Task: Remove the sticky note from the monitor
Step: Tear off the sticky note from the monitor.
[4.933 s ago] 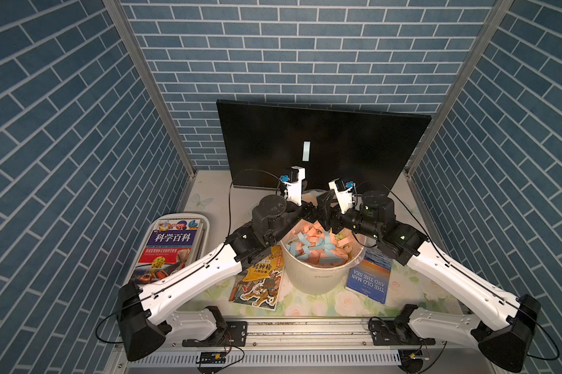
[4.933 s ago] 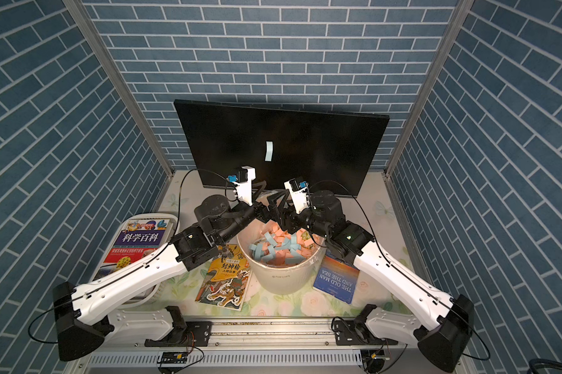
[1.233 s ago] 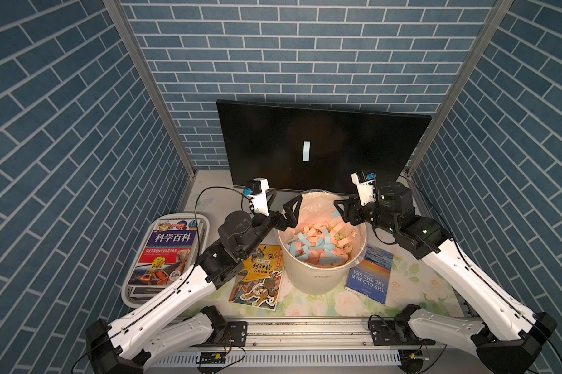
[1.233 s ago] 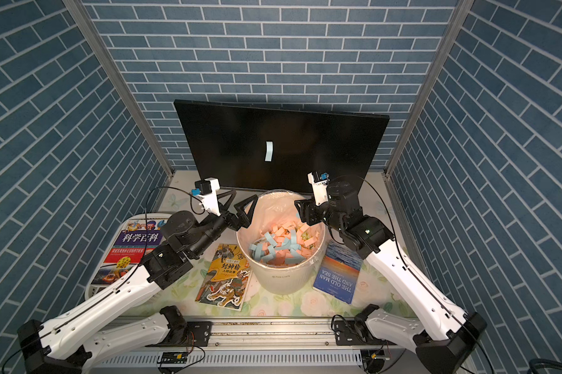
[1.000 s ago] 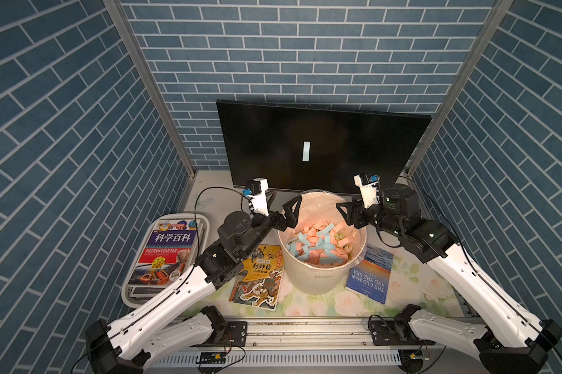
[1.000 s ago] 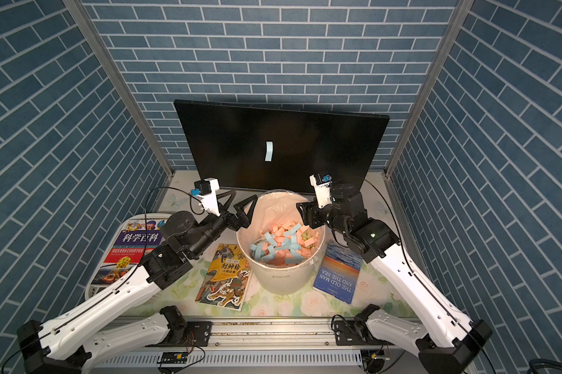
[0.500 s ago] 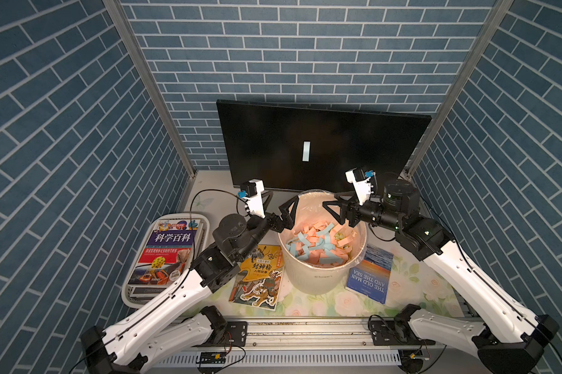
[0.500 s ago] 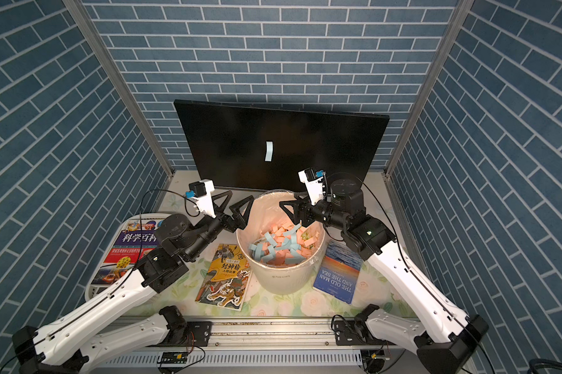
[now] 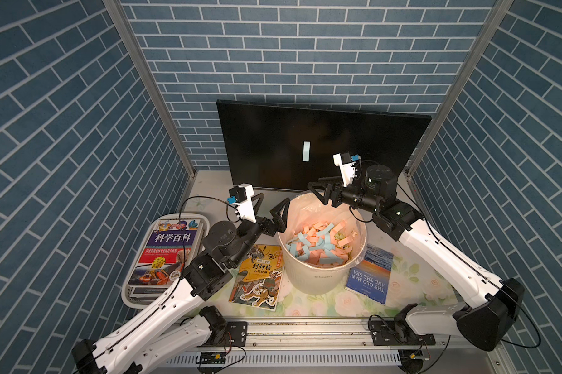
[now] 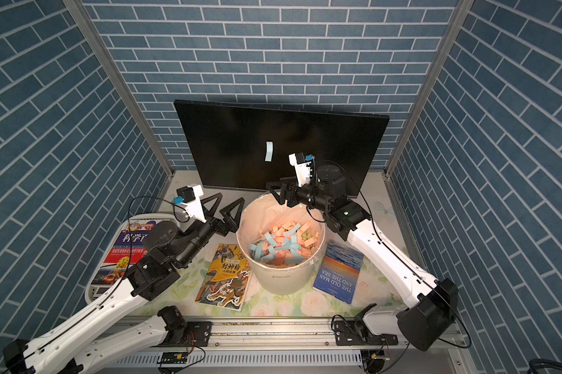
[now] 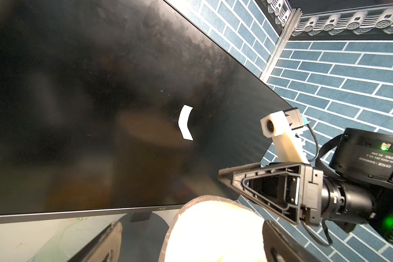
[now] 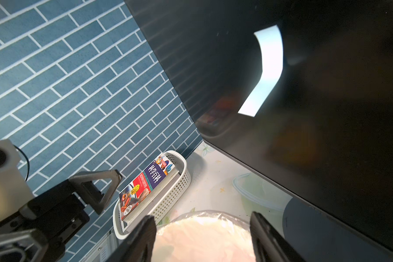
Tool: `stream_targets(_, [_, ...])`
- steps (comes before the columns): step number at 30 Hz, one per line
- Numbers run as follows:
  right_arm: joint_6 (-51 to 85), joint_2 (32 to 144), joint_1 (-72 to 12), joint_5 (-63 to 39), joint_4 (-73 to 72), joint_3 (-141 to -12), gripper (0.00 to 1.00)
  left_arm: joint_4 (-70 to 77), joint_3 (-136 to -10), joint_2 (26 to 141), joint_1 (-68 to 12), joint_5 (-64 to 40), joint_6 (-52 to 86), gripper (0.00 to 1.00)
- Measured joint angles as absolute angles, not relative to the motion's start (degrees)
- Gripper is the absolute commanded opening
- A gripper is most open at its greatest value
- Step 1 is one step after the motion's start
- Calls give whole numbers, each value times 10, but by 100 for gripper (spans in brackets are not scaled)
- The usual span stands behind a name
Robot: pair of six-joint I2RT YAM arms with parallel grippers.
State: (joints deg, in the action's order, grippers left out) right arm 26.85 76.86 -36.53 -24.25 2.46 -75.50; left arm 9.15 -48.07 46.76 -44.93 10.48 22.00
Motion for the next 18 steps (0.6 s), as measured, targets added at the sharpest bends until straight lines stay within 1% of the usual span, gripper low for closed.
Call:
stream_targets(8, [313, 832, -350, -212, -38, -780, 67, 84, -469, 447, -449, 109, 220, 100])
stream_targets(18, [363, 900, -348, -211, -93, -827, 60, 84, -469, 432, -449, 114, 218, 100])
